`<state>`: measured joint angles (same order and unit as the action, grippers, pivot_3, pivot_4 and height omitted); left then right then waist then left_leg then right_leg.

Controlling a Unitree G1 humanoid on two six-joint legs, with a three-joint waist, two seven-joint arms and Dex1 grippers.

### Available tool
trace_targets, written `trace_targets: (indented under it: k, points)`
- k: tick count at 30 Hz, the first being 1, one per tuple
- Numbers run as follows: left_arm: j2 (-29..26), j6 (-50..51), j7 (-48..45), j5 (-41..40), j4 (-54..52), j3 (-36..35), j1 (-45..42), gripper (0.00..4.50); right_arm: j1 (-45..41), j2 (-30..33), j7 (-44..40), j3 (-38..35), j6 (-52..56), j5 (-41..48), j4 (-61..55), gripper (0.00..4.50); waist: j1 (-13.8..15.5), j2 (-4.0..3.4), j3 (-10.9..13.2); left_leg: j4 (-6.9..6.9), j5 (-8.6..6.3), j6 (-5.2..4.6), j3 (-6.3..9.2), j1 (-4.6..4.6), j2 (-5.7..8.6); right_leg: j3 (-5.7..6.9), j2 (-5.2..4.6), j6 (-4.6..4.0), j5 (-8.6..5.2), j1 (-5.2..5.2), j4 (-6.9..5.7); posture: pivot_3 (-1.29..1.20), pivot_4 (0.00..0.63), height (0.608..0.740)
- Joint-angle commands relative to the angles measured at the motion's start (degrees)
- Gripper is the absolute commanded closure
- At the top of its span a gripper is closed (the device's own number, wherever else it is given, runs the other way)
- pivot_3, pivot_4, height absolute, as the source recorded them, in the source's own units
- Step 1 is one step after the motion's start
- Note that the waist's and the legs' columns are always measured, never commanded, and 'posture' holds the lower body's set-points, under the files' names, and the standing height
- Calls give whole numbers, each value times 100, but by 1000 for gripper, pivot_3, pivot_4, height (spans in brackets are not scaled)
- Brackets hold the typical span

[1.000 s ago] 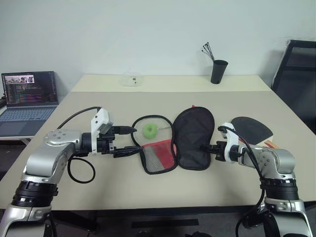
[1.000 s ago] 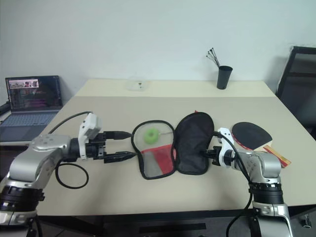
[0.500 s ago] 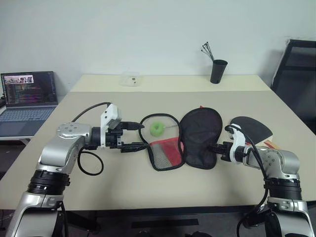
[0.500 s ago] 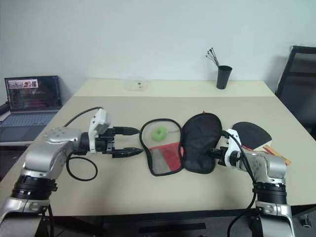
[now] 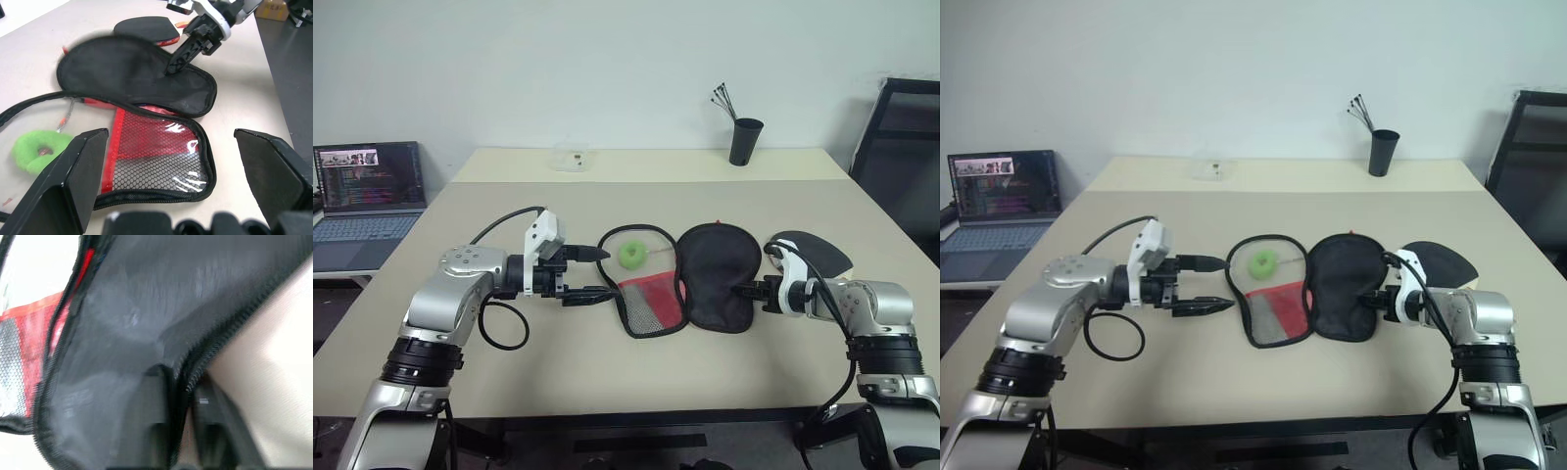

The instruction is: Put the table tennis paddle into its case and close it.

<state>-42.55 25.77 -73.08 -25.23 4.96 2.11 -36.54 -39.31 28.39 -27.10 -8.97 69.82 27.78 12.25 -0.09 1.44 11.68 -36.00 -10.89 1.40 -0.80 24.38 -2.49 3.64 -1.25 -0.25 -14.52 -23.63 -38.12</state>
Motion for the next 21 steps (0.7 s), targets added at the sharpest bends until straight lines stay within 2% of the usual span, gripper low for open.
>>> trace_targets:
  k: [1, 7, 10, 14, 21]
  points:
    - [-6, -30, 39, -13, -260, -53, -2, 0, -88, 309, -221, 138, -307, -125, -164, 2123, 0, -1, 0, 0, 0, 0, 0, 0, 0, 0, 0, 0, 0, 0, 0, 0, 150, 740]
    - [38, 13, 109, -57, -394, -63, 93, 0, 114, 1117, -1071, 327, -788, -85, -659, 11, 4, -1, 1, 0, 0, 0, -1, 1, -1, -1, -1, 0, 0, -1, 3, 0, 150, 740]
    - [89, 43, 136, -115, -472, -65, 89, 0, 105, 1439, -1403, 25, -979, 42, -688, 11, 4, -1, 1, -2, 0, 0, -1, 0, 0, 0, 1, 0, 0, -1, 1, 0, 150, 740]
    - [195, 67, 102, -227, -595, -76, 20, 0, 299, 1936, -1551, -66, -1736, -329, -364, 11, 7, -1, 1, -3, -1, 0, -2, 1, 1, 0, 2, 0, 0, -1, 3, 0, 150, 740]
    - [393, 151, 86, -222, -621, 88, -173, 0, 332, 2385, -1858, -22, -2958, -918, 1390, 11, 6, 0, 0, -6, -1, 1, -6, -1, 23, -3, 2, -1, 1, 0, 0, 0, 150, 740]
